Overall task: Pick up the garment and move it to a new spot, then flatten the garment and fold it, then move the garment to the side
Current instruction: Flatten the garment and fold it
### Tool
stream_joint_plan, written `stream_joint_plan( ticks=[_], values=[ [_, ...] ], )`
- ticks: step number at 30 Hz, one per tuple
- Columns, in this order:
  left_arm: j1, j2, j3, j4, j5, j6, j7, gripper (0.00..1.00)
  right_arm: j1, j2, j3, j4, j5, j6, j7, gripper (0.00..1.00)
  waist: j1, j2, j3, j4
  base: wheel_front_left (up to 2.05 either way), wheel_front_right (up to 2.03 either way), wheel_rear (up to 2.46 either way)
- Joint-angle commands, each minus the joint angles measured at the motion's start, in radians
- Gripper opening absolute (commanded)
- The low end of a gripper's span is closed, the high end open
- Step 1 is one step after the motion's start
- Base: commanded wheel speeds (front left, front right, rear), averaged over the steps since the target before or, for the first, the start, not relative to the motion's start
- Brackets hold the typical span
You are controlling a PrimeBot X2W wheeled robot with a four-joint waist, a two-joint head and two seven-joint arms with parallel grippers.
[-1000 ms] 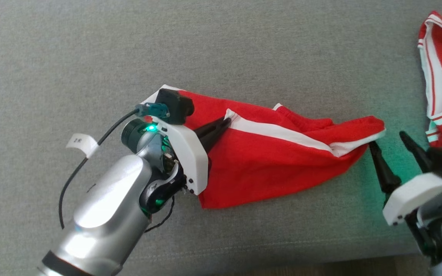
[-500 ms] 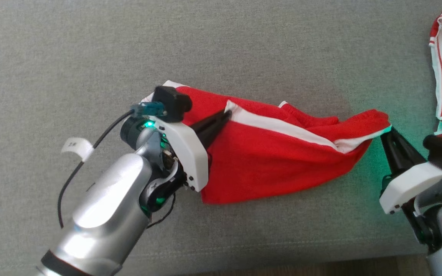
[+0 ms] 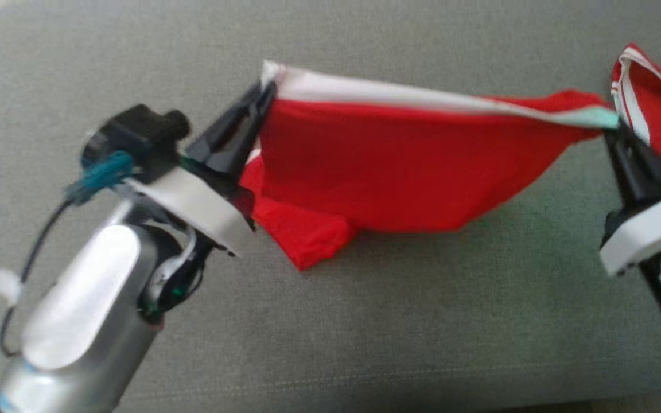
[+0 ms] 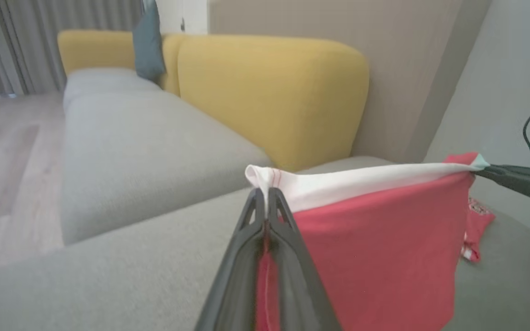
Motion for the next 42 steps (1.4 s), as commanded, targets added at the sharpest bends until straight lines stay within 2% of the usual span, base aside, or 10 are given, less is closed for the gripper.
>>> stream_joint_plan(
  ticks=[1,4,10,18,23,30,37,42],
  values=[
    [-0.034,0.044,0.069,-0.070,0.012,0.015,-0.015,0.00,-0.054,-0.025,-0.005,-0.060,0.009,-0.001,0.032,0.00,0.0000,0.0000,-0.025,0.012,0.00,0.00,0.00],
    [-0.065,0.061,0.106,-0.140,0.018,0.028,-0.030,0.00,-0.127,-0.034,-0.033,-0.132,0.034,-0.001,0.103,0.00,0.0000,0.0000,-0.053,0.039,0.00,0.00,0.00],
    [-0.173,0.033,0.152,-0.148,0.012,0.041,-0.062,0.00,-0.253,0.006,-0.072,-0.196,0.066,-0.001,0.137,0.00,0.0000,0.0000,-0.082,0.061,0.00,0.00,0.00],
    [-0.248,0.008,0.161,-0.087,0.006,0.033,-0.083,0.00,-0.321,0.058,-0.075,-0.170,0.092,-0.001,0.141,0.00,0.0000,0.0000,-0.081,0.065,0.00,0.00,0.00],
    [-0.309,-0.010,0.156,-0.005,0.004,0.008,-0.111,0.00,-0.394,0.091,-0.067,-0.121,0.091,-0.001,0.106,0.00,0.0000,0.0000,-0.042,0.058,0.00,0.00,0.00],
    [-0.532,-0.066,0.151,0.244,0.027,-0.050,-0.194,0.00,-0.649,0.162,-0.042,0.083,0.092,-0.001,-0.016,0.00,0.0000,0.0000,0.042,0.044,0.00,0.00,0.00],
    [-0.749,-0.104,0.175,0.550,0.065,-0.091,-0.284,0.00,-0.916,0.219,-0.012,0.425,0.099,-0.001,-0.233,0.00,0.0000,0.0000,0.068,0.017,0.00,0.00,0.00],
    [-0.832,-0.122,0.224,0.669,0.091,-0.104,-0.293,0.00,-1.039,0.238,0.033,0.676,0.140,-0.001,-0.383,0.00,0.0000,0.0000,0.096,-0.001,0.00,0.00,0.00]
  ],
)
